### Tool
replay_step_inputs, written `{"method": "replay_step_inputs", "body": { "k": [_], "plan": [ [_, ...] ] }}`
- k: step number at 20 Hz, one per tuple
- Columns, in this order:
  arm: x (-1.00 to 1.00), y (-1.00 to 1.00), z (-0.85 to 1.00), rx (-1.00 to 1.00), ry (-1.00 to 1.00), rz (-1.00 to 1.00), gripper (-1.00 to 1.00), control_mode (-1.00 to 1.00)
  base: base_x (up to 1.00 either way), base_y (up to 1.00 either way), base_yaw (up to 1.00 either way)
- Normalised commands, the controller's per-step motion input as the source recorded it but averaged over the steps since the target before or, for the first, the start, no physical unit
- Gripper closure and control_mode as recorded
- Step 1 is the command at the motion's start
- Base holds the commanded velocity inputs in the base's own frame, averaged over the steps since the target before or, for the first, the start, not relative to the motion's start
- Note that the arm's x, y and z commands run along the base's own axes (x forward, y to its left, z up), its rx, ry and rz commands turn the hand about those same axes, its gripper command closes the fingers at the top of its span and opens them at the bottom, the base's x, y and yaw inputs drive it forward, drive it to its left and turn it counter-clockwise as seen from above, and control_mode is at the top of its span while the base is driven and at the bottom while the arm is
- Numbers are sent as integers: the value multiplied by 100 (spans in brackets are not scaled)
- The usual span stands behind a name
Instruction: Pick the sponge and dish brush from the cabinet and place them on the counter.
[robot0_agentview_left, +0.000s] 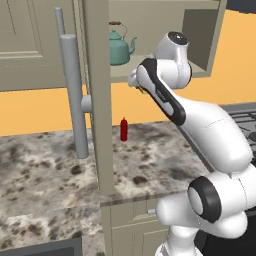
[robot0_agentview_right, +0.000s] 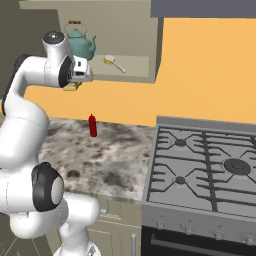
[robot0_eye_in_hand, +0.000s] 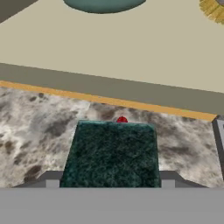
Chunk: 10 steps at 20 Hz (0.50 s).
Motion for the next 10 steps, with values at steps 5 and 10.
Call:
{"method": "replay_step_inputs", "body": {
  "k": [5,10],
  "plan": [
    [-44,-15,-38,0,0,0,100,-100,0,0,0],
    [-34,-15,-42,0,0,0,100,-100,0,0,0]
  ]
}}
